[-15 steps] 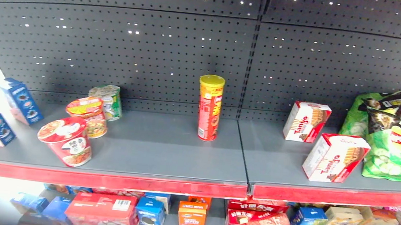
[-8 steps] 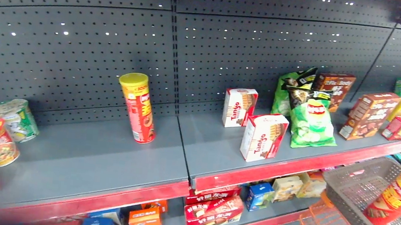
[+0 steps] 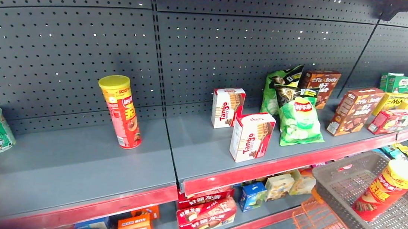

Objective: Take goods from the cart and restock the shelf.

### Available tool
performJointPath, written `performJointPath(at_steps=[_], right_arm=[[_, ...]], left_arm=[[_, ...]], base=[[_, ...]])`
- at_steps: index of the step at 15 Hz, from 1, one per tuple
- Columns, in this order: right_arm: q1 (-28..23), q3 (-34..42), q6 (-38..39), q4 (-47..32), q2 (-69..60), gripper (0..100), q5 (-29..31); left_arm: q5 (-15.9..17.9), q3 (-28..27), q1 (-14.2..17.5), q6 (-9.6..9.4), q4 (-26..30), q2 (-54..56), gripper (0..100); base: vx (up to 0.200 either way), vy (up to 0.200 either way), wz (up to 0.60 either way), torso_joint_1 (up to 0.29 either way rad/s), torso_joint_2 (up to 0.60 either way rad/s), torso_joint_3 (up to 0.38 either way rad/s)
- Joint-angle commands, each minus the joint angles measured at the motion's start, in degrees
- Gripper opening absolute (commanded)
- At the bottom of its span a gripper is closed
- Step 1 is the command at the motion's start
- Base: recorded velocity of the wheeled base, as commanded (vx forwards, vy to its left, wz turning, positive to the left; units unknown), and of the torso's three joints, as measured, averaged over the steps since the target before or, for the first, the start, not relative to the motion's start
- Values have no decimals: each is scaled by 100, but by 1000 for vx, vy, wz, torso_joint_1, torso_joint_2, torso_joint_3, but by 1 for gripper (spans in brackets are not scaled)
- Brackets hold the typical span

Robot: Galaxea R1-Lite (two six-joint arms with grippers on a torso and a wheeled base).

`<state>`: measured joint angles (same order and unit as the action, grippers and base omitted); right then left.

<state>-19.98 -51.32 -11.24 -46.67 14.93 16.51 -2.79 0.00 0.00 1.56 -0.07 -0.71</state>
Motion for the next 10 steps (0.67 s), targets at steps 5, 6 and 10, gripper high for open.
performJointPath(at_steps=[5,6,10], right_arm=[[20,-1,-19,-9,-61,100,2],[20,-1,-19,0,-61,100,2],[20,-1,-19,0,-52,100,2]], left_arm=[[-2,0,0,-7,-1,0,100],[-2,0,0,-7,-1,0,100],[-2,0,0,2,-1,-8,100]], base=[[40,-40,0,0,1,1],[200,-200,0,7,2,-2],[100,-200,0,-1,6,5]])
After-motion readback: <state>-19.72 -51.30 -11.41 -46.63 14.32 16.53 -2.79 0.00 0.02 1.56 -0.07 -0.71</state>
